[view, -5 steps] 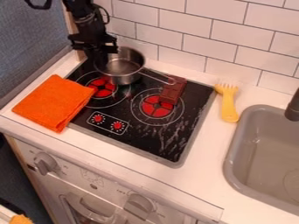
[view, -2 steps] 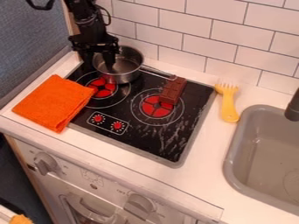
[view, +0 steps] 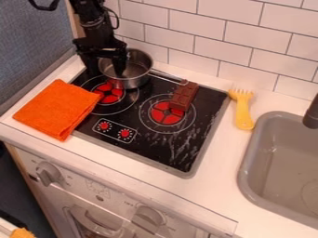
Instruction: Moved the silver pot on the upper left corner of the stove
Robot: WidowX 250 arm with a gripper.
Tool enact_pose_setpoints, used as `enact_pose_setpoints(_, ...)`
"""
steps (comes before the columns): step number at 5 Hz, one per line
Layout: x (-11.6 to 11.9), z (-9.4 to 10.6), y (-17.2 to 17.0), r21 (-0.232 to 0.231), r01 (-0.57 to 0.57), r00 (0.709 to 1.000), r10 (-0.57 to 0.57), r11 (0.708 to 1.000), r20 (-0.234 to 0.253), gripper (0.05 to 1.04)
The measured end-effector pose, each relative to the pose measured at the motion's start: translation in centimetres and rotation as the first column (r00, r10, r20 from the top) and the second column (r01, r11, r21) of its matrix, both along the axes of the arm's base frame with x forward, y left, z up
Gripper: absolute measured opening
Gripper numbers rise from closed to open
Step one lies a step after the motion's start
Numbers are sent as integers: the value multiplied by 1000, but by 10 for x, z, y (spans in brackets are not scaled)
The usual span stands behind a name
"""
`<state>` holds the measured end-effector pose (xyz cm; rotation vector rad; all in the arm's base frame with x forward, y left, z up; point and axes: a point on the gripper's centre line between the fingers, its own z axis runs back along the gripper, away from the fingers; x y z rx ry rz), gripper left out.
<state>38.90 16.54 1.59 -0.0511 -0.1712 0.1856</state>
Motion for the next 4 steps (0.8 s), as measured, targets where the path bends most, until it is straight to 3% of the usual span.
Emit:
enact_pose_setpoints(1,-2,19,-4,-6,-1,999,1,1000,39,999)
enact_pose_setpoints(3,-10,77,-12,21,-21,986,17,1000,168,999)
enact_pose_setpoints(4,-10,80,-12,23,-22,985,18,999,174,999)
